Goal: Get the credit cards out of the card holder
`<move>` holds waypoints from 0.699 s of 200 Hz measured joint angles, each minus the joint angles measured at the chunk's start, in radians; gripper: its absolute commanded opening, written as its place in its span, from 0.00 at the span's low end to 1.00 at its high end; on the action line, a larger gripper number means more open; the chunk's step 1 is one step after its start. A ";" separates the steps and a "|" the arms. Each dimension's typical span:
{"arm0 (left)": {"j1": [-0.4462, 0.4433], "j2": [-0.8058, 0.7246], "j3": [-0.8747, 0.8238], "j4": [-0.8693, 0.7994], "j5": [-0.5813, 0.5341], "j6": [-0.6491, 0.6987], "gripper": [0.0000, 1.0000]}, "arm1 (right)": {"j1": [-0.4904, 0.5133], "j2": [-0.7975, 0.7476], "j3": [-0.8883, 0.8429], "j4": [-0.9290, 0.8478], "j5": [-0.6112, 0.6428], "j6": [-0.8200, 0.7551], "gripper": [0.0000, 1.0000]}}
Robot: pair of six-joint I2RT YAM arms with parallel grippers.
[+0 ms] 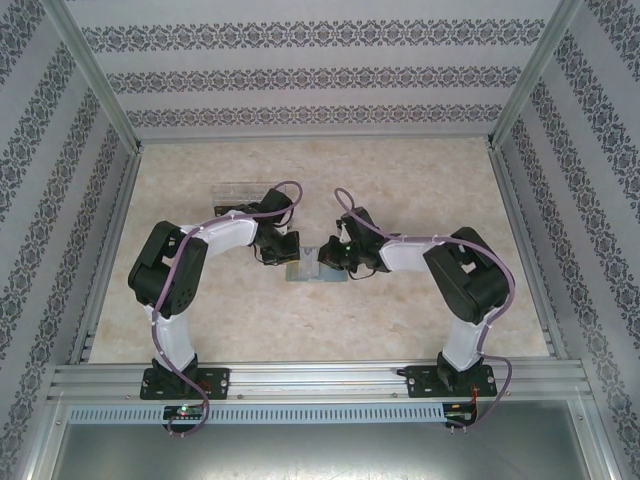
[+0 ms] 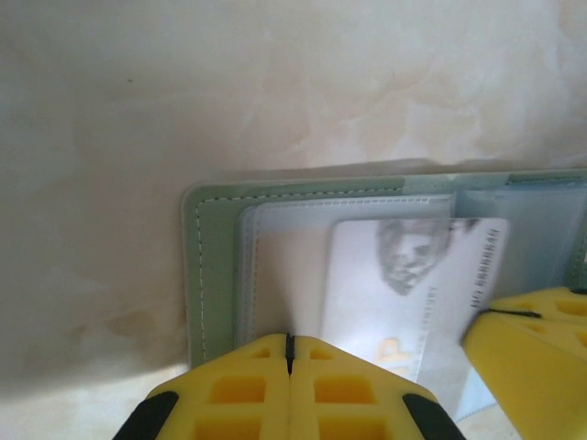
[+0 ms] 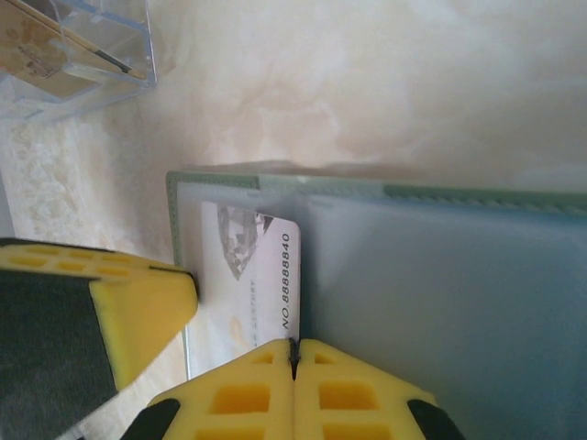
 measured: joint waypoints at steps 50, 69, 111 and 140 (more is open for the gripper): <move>-0.001 -0.014 0.059 -0.070 -0.014 0.025 0.31 | -0.047 -0.162 -0.091 -0.022 0.036 -0.044 0.00; 0.005 -0.064 0.070 -0.075 -0.006 0.026 0.37 | -0.054 -0.212 -0.102 -0.026 0.036 -0.068 0.00; 0.110 -0.216 0.053 0.003 0.192 -0.001 0.51 | -0.060 -0.294 -0.099 0.006 -0.019 -0.094 0.00; 0.196 -0.245 0.016 0.087 0.340 -0.031 0.66 | -0.067 -0.295 -0.075 0.068 -0.089 -0.069 0.00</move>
